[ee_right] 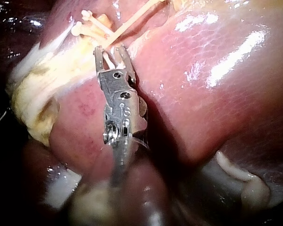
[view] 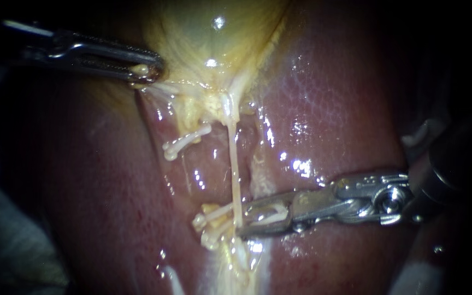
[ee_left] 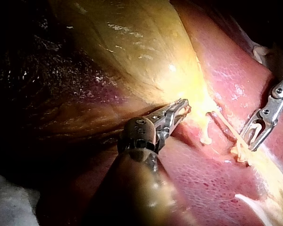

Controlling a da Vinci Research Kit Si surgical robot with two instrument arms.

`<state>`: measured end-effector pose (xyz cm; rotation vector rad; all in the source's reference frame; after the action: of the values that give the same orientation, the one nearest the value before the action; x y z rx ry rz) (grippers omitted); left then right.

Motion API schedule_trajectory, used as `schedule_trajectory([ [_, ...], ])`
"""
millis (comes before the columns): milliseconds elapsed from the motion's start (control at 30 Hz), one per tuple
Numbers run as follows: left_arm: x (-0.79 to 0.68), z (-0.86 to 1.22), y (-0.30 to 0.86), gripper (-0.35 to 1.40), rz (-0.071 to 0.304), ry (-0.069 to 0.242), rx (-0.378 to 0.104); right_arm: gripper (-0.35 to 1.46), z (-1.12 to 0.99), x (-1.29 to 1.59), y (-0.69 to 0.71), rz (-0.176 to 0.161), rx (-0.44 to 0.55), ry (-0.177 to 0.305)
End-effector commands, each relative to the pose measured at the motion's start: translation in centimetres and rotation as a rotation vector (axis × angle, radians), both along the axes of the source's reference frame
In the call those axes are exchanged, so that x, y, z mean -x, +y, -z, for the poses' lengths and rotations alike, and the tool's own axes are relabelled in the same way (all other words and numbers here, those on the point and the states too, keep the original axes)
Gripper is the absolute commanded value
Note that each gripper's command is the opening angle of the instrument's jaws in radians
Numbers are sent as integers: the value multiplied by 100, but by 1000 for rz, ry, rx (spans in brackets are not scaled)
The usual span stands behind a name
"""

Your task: Clipping first clip right tube

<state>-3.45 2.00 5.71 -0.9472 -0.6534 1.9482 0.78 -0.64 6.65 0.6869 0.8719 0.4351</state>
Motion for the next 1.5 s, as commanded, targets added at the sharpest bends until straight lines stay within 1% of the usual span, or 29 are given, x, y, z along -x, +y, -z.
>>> schedule_trajectory([
  [33,0,0,0,-35,0,0,0,19,0,0,1,-1,-1,0],
  [100,0,1,0,-35,0,0,0,30,1,1,2,-1,-2,0],
  [167,0,1,0,-35,0,0,0,37,3,1,4,-3,-4,2],
  [267,-1,1,0,-35,0,0,0,43,4,1,7,-8,-10,2],
  [433,-1,1,0,-35,0,0,0,47,2,3,8,-25,-17,36],
  [667,-1,1,0,-35,0,0,0,49,-6,3,17,-69,-33,118],
  [733,-1,1,0,-35,0,0,0,49,-7,3,20,-86,-53,130],
  [933,-1,1,0,-35,0,0,0,49,-2,5,29,-98,-63,151],
  [1100,-1,1,0,-35,0,0,0,49,5,6,37,-120,-86,178],
  [1233,-1,1,0,-35,0,0,0,49,5,6,37,-132,-100,189],
  [1300,-1,1,0,-35,0,0,0,49,4,4,38,-143,-112,194],
  [1400,-1,1,0,-35,0,0,0,49,3,-1,39,-171,-140,222],
  [1500,-1,1,0,-35,0,0,0,49,2,-7,38,-179,-146,226],
])
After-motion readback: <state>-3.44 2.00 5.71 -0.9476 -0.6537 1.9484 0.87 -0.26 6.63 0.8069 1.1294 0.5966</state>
